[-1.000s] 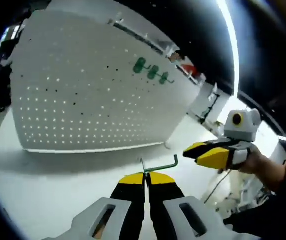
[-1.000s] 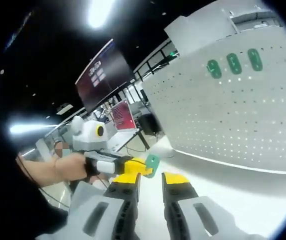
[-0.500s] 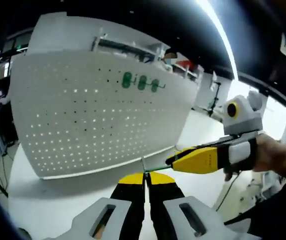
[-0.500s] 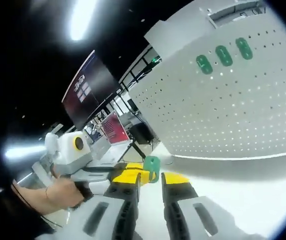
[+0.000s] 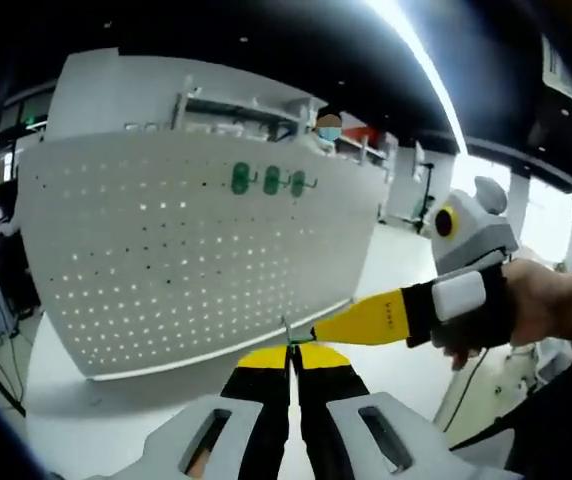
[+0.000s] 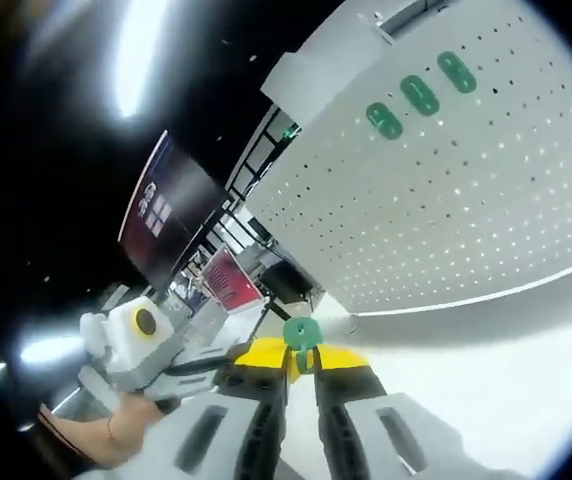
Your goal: Insert the hook assembly into the mounting plate slot until the hook locks in place.
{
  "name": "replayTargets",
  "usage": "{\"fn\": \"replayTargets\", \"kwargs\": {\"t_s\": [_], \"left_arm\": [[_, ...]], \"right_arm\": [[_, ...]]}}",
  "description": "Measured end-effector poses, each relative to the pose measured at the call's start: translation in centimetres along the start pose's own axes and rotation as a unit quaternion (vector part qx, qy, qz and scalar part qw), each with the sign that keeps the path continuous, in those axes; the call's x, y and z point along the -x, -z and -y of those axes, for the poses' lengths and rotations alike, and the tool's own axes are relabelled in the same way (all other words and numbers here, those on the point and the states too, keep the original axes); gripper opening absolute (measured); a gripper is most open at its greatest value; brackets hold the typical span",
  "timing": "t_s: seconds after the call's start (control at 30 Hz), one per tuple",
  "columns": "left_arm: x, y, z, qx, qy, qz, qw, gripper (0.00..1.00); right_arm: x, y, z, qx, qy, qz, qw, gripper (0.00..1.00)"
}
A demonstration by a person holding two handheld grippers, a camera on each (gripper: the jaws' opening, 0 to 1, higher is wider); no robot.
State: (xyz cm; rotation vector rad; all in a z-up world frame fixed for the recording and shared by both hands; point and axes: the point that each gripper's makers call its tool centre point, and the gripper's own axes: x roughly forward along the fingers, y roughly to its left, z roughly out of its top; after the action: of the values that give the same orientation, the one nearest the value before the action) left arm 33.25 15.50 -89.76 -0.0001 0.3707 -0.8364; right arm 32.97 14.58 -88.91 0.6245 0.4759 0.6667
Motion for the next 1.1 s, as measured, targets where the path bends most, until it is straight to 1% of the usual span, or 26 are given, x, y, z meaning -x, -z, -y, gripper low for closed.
{"fn": "replayTargets", "kwargs": {"t_s": [0.1, 0.2, 0.33, 0.53, 0.63, 0.83, 0.9, 0.93, 0.97, 1.1], "left_arm": [[0.0, -0.1, 0.0, -0.006, -0.002, 0.002, 1.0, 0.01], [0.0, -0.2, 0.1, -0.007, -0.001, 0.005, 1.0, 0.01], [0.2, -0.5, 0.2, -0.017, -0.008, 0.01, 0.9998, 0.01], [0.3, -0.5, 0.2, -0.032, -0.018, 0.009, 0.9993, 0.01], [0.4, -0.7, 0.1, -0.037, -0.02, 0.012, 0.999, 0.01], [0.4, -0.5, 0.1, -0.043, -0.019, 0.009, 0.9988, 0.01], [0.5, -0.7, 0.2, -0.064, -0.014, 0.008, 0.9978, 0.01], [0.5, -0.8, 0.2, -0.084, -0.01, 0.008, 0.9964, 0.01], [0.6, -0.9, 0.3, -0.091, -0.009, 0.01, 0.9958, 0.02], [0.6, -1.1, 0.5, -0.089, 0.002, 0.015, 0.9959, 0.02]], "right_arm": [[0.0, 0.1, -0.3, -0.005, -0.005, -0.002, 1.0, 0.05], [-0.2, 0.0, -0.3, -0.016, -0.006, 0.004, 0.9999, 0.04], [-0.1, -0.1, -0.3, -0.028, -0.008, 0.006, 0.9995, 0.02], [-0.2, 0.0, -0.4, -0.026, -0.008, 0.001, 0.9996, 0.01], [-0.2, -0.1, -0.5, -0.026, -0.013, 0.006, 0.9996, 0.01], [-0.2, 0.1, -0.5, -0.019, -0.013, 0.007, 0.9997, 0.0], [-0.1, 0.1, -0.6, -0.02, -0.016, 0.011, 0.9996, 0.0], [-0.1, 0.1, -0.7, -0.023, -0.019, 0.012, 0.9995, 0.0], [-0.1, 0.0, -0.7, -0.025, -0.021, 0.012, 0.9994, 0.0], [0.2, -0.2, -0.9, -0.01, -0.028, 0.013, 0.9995, 0.0]]}}
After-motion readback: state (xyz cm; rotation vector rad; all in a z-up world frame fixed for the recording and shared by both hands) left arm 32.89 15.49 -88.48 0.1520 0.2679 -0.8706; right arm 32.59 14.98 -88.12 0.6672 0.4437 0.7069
